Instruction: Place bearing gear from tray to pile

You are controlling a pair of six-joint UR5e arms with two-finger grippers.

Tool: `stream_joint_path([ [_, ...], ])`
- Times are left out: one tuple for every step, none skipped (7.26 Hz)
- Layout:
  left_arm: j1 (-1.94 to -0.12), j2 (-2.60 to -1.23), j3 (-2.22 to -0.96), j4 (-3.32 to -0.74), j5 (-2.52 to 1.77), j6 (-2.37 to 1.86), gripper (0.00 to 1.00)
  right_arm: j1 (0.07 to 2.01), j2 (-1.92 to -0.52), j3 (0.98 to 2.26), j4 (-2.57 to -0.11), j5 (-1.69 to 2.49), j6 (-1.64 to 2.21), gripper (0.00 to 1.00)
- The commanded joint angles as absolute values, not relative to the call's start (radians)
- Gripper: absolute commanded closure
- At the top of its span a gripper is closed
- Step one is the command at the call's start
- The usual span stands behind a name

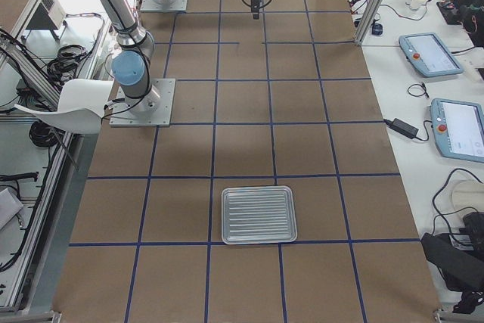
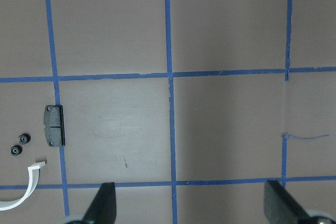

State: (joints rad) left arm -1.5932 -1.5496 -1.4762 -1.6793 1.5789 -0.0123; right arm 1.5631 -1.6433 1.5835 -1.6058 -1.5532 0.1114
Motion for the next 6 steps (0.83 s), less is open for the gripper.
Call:
stream_joint_path([
  [-1.504,-1.560,-1.457,-1.695,1.569,-0.012,0.00,1.563,-1.640,1.582,-1.640,-1.557,0.058,0.00],
  [-1.485,-1.565,-1.453,-1.747,1.568,-0.012,0.00,1.563,-1.638,1.582,-1.638,-1.555,0.061,0.00],
  [-1.508,-1.568,-1.447,-1.744,1.574,-0.014,0.00,1.563,-1.640,1.583,-1.638,-1.555,0.063,0.00],
  [-1.522,-1.569,-1.448,-1.743,1.577,-0.014,0.00,1.563,-1.641,1.583,-1.638,-1.552,0.064,0.00],
  [-1.522,-1.571,-1.447,-1.743,1.575,-0.014,0.00,1.563,-1.641,1.583,-1.638,-1.552,0.063,0.00],
  [-1.522,-1.569,-1.448,-1.743,1.575,-0.012,0.00,1.563,-1.641,1.585,-1.638,-1.551,0.063,0.00],
])
